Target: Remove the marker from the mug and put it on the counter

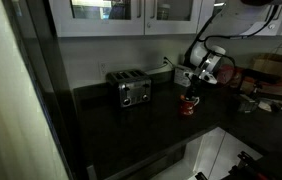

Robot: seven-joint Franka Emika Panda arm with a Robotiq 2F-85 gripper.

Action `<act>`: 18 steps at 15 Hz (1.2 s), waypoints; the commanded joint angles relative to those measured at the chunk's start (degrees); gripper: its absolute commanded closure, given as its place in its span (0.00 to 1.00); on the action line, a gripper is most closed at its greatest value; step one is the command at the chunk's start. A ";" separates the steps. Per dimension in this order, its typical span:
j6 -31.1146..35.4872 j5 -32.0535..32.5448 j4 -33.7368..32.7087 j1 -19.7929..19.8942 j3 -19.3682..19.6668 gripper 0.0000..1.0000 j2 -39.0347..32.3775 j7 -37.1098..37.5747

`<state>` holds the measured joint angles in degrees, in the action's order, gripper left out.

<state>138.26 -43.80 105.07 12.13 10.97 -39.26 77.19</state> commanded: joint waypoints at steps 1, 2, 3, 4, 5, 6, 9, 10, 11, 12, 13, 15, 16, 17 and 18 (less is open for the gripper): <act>-2.40 2.78 -0.97 -0.88 1.18 0.86 -0.13 4.47; -2.39 4.74 -0.83 -1.69 2.20 0.96 -0.09 6.98; -2.27 6.56 -0.69 -2.10 2.90 0.99 0.12 9.11; -2.34 8.07 -0.56 -2.13 3.16 0.97 0.48 10.80; -2.05 9.17 -0.25 -1.91 3.02 0.95 1.32 11.43; -1.55 10.19 0.35 -2.11 3.16 0.95 2.27 11.86; 1.38 14.67 2.59 -4.20 4.34 0.95 6.61 12.86; 2.07 16.87 3.17 -5.35 5.09 0.95 7.99 14.14; 2.64 19.37 4.00 -6.70 5.81 0.95 9.89 15.29; 3.41 22.86 4.70 -8.53 6.90 0.95 11.39 17.44; 3.86 26.85 5.55 -10.42 7.65 0.95 13.15 19.16; 3.38 34.72 6.38 -13.46 7.90 0.95 15.54 21.59; 2.68 38.06 6.37 -14.62 7.42 0.95 16.04 22.37; 1.88 42.14 6.02 -16.36 7.09 0.95 15.89 23.98; 1.35 45.99 5.60 -18.09 7.02 0.95 15.26 26.22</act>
<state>139.39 -6.43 109.57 -2.13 17.17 -24.20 99.05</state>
